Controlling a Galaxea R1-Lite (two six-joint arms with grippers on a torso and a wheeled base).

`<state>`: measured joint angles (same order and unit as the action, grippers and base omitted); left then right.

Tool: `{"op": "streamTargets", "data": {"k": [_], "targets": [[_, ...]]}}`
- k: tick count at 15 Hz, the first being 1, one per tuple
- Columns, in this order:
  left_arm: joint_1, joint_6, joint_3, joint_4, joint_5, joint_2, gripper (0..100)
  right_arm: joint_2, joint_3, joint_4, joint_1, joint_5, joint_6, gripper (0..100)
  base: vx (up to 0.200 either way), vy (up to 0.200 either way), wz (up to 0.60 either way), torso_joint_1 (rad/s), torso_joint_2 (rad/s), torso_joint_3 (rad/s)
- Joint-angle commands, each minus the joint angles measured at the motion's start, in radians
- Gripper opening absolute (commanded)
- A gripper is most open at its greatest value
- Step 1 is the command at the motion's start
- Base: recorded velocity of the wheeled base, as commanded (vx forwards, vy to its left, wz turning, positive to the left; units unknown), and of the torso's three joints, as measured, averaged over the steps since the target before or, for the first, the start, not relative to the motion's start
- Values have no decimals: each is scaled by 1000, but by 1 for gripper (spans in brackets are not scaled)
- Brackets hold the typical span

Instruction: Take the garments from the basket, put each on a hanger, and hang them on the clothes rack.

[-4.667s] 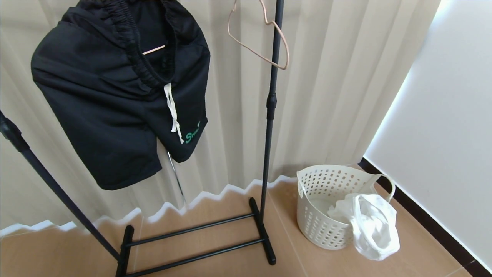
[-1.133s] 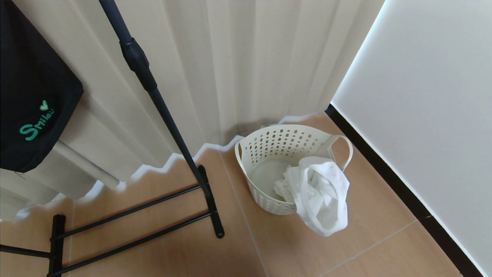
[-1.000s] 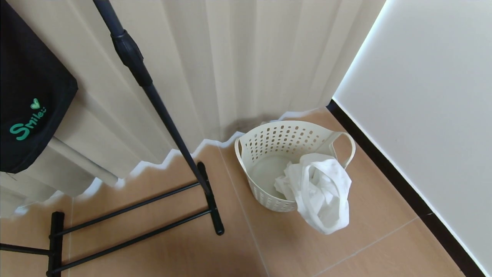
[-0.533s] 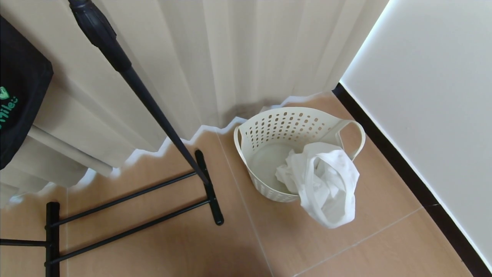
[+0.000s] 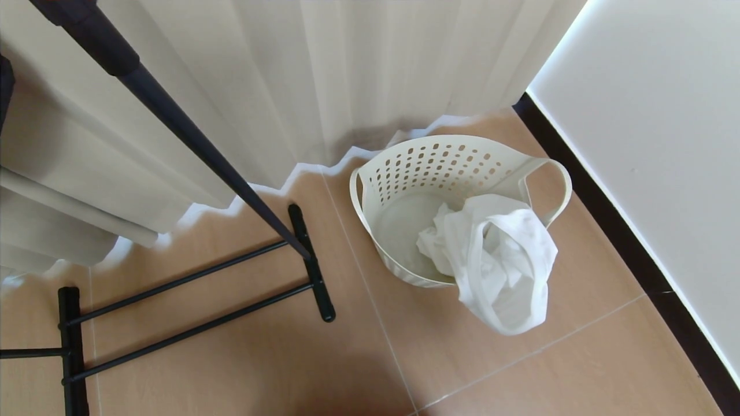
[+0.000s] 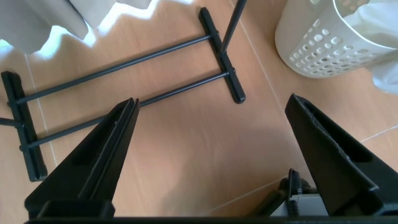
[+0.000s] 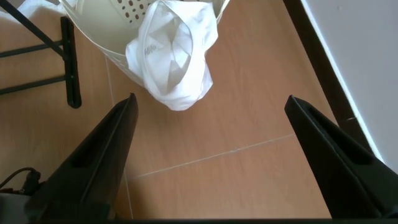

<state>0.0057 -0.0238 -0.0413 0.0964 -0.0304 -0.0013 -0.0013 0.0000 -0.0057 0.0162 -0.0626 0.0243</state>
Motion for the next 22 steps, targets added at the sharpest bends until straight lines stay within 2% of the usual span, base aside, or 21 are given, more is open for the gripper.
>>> {"op": "streamTargets", "data": {"k": [1,6,8,10,13,14,16,20,22], "targets": [[0,-1,0,0,0,1,100,1,0,0,1,0,0,100,0,0,0,-2,-2,-193],[0,-1,0,0,0,1,100,1,0,-10,-1,7,0,100,0,0,0,4,1,-116],[0,-1,0,0,0,1,100,3,0,4,1,10,28,100,0,0,0,0,0,0],[0,-1,0,0,1,1,100,98,-12,43,22,21,51,100,0,0,0,0,0,0],[0,-2,0,0,1,1,100,216,-66,79,79,-5,66,100,0,0,0,0,0,0],[0,-2,0,0,1,1,100,300,-123,78,90,-13,109,100,0,0,0,0,0,0],[0,-2,0,0,1,1,100,397,-161,61,97,-11,154,100,0,0,0,0,0,0],[0,-2,0,0,1,1,100,877,-193,-333,100,-14,250,100,0,0,0,0,0,0],[0,-2,0,0,1,1,100,1028,-229,-431,99,-13,304,100,0,0,0,0,0,0]]}}
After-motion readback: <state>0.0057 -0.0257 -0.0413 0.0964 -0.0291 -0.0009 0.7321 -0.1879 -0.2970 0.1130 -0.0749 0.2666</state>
